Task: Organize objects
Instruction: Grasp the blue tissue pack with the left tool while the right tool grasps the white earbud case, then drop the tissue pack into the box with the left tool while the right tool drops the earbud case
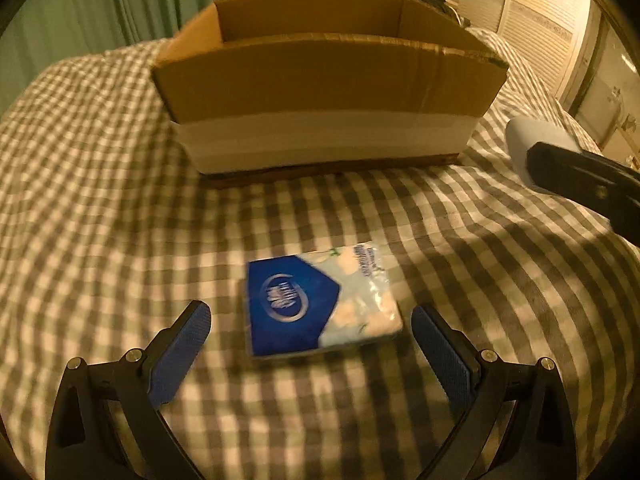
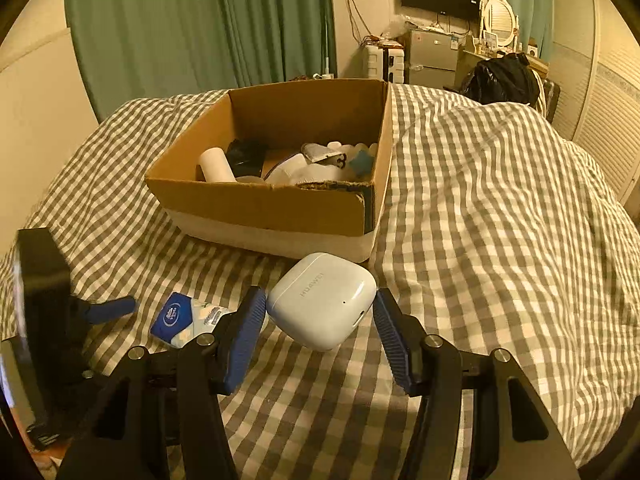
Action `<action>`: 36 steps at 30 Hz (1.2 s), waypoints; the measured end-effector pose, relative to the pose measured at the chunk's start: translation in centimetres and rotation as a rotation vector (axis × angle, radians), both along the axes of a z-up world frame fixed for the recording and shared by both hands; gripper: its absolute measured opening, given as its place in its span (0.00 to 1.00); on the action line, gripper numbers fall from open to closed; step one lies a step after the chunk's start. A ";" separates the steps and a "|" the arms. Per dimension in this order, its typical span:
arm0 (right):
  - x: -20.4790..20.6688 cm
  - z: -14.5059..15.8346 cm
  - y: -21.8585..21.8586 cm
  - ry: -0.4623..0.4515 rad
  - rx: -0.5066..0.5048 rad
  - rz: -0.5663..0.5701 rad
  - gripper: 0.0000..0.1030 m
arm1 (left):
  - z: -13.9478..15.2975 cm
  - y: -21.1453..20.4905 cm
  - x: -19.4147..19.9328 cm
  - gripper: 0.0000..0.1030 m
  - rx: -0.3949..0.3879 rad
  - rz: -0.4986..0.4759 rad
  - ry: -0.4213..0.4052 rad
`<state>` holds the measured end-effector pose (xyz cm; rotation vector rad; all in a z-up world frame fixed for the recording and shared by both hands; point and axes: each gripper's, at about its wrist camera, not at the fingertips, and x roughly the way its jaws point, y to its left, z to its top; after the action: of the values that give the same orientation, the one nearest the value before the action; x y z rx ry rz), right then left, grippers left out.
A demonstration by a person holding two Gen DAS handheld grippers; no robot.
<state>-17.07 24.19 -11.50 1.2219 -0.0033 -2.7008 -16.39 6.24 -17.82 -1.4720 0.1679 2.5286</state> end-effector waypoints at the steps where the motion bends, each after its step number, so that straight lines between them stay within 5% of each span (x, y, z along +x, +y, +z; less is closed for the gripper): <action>1: 0.1 0.0 0.0 0.002 -0.003 0.001 0.54 | -0.3 0.2 -0.2 1.00 0.005 -0.005 -0.009; 5: 0.4 -0.2 0.2 0.005 -0.012 -0.003 0.54 | -1.0 0.1 -0.9 0.98 0.037 -0.008 -0.031; 10: 0.7 -0.4 -0.1 0.011 0.004 -0.007 0.54 | -0.9 -0.5 -0.8 0.76 0.085 -0.010 -0.056; 16: 1.2 0.0 -0.3 0.031 0.025 -0.016 0.54 | 0.1 -0.5 0.3 0.76 0.103 -0.032 -0.063; 36: 6.0 9.1 -3.3 0.190 0.094 0.044 0.54 | 12.5 -1.6 3.2 0.76 0.096 -0.043 0.214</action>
<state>-11.03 20.85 -2.41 0.9707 0.1750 -2.7953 -13.21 4.64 -5.30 -1.1489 0.1076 2.6157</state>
